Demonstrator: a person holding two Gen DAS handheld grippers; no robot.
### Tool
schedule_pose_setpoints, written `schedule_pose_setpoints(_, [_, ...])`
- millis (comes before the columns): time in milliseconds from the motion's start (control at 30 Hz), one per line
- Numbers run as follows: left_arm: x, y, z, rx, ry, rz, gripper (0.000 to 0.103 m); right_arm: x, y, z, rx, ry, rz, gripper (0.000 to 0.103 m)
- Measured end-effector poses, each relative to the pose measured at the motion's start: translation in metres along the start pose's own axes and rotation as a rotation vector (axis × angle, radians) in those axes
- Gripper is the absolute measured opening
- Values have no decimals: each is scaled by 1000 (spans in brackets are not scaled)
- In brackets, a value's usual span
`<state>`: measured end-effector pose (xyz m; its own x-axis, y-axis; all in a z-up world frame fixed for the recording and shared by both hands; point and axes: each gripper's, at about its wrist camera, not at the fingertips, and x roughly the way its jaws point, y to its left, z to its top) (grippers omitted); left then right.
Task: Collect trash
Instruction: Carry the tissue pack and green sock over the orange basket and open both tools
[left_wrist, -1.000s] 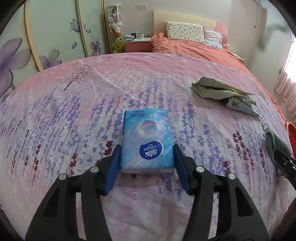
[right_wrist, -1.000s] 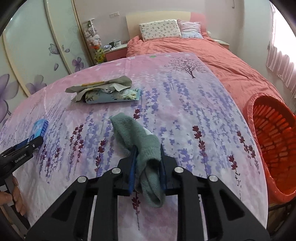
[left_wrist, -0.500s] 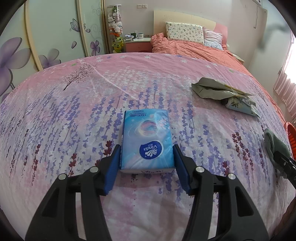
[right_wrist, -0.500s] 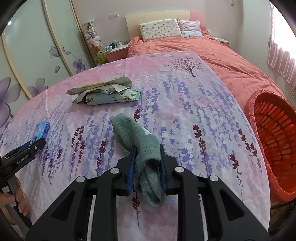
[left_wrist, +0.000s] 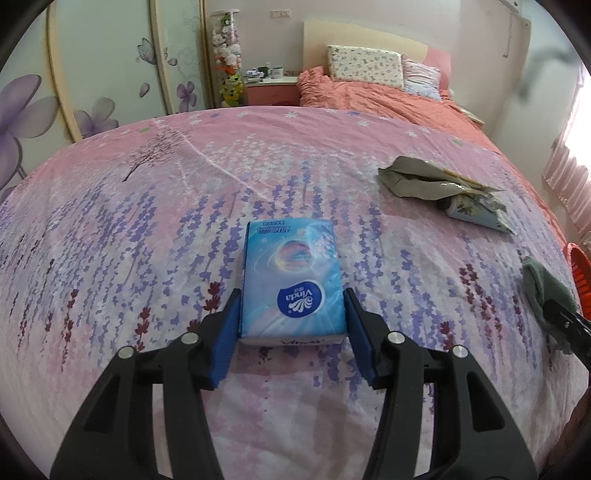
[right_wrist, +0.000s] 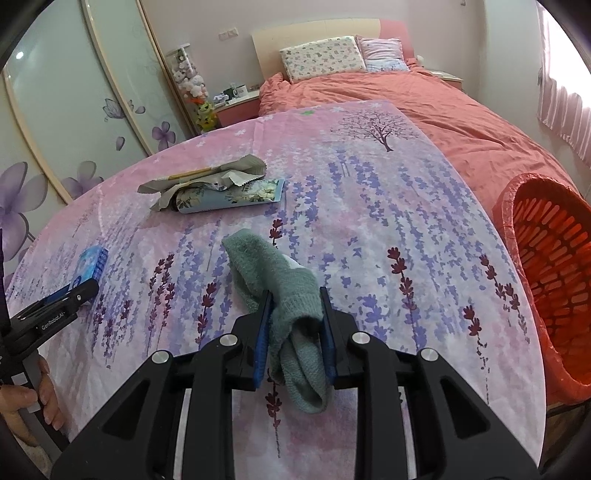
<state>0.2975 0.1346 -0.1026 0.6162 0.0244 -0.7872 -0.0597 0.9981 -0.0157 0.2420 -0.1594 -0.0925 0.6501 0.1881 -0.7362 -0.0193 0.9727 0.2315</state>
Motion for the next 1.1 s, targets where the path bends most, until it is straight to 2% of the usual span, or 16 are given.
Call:
schedule_pose_setpoints(33, [-1,-1,0,2,-1,-2,52,-1,-1,-1,-4,4,10,14])
schedule_pose_setpoints(67, [-1,-3,-1,10,-2,-1,51,-2,-3,-2,-2,9,25,13])
schedule_pose_setpoints(233, [-14,-15,-7,44,-22,-6,51,-29,-16,-11,25,-33,38,12])
schedule_pose_setpoints(433, [-48,-45,-11,86,-72,-65,51,-73,-34,-6,65,-130,30,12])
schedule_pose_setpoints(700, [-98,-108,-6,155,-134,-193,51,-128,-65,2,91,-268,-25,12])
schedule_pose_setpoints(1100, [-143,-229,-5,313,-192,-415,51,-167,-121,-1,176,-376,-122,12])
